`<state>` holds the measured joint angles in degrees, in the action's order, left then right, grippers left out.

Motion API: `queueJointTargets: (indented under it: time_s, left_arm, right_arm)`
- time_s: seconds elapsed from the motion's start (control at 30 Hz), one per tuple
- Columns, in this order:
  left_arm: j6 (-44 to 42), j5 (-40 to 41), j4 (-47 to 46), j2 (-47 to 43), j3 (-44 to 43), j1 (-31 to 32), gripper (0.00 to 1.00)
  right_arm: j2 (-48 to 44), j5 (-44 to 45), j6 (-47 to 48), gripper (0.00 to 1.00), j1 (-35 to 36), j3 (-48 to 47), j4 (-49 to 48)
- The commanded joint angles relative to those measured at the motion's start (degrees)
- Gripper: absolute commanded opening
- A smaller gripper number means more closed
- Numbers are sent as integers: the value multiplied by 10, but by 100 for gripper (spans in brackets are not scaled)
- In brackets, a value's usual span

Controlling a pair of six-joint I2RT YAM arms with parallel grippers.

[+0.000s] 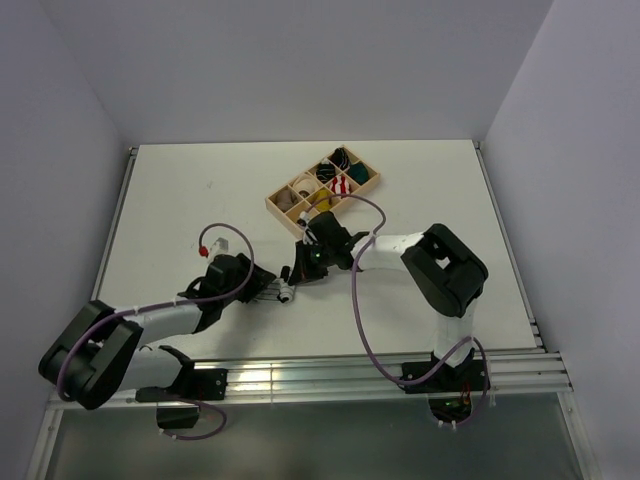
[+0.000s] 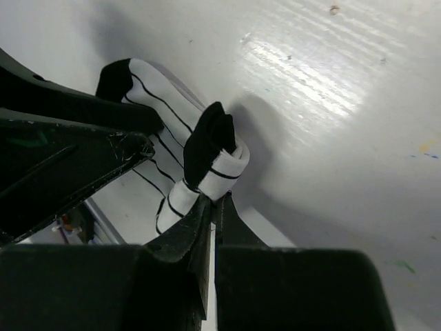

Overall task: Roll the socks
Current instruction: Roll the sock at the center of the board.

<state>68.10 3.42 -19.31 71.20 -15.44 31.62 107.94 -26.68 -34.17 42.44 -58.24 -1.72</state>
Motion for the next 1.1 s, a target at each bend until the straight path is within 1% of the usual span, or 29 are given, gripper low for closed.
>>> queueJointTargets:
  time_s: [0.0, 0.13, 0.2, 0.27, 0.3, 0.37, 0.4, 0.43, 0.5, 0.53, 0.63, 0.73, 0.93, 0.97, 1.07]
  left_arm:
    - [-79, 20, 10, 45, -35, -8, 49]
    - [-121, 6, -5, 64, -67, -7, 52]
    - [-148, 2, -12, 51, -73, -5, 56]
    - [-175, 13, -9, 35, -76, 12, 60]
    - [-183, 42, 3, 17, -78, 23, 60]
    - [-204, 80, 21, 0, -87, 69, 61]
    - [-210, 129, 38, -13, -92, 90, 62]
    - [-216, 148, 45, -18, -95, 132, 62]
    - [-227, 190, 61, -19, -107, 170, 61]
    - [-230, 219, 64, -17, -112, 200, 60]
    - [-236, 252, 68, 7, -128, 242, 56]
    - [-239, 282, 77, 46, -150, 266, 55]
    - [-257, 344, 94, 116, -210, 301, 54]
    - [-257, 362, 109, 124, -217, 304, 54]
    - [-248, 381, 137, 158, -243, 309, 52]
  right_arm:
    - [-26, 75, 46, 0, -8, -28, 92]
    - [-19, 120, 39, 0, -7, -67, 155]
    - [-10, 132, 28, 0, -6, -88, 187]
    - [-4, 142, 14, 0, -3, -102, 207]
    - [2, 152, 11, 0, -1, -118, 226]
    - [9, 173, 7, 0, 8, -139, 266]
    - [15, 190, 7, 0, 12, -158, 276]
    - [18, 196, 6, 0, 17, -168, 286]
    - [30, 204, 3, 0, 27, -194, 313]
    - [32, 206, 4, 0, 30, -200, 319]
    - [43, 216, 8, 0, 38, -221, 336]
    - [52, 215, 11, 0, 42, -231, 346]
    - [60, 204, 9, 0, 45, -234, 349]
    - [61, 203, 9, 0, 45, -234, 349]
    - [61, 198, 10, 0, 45, -237, 349]
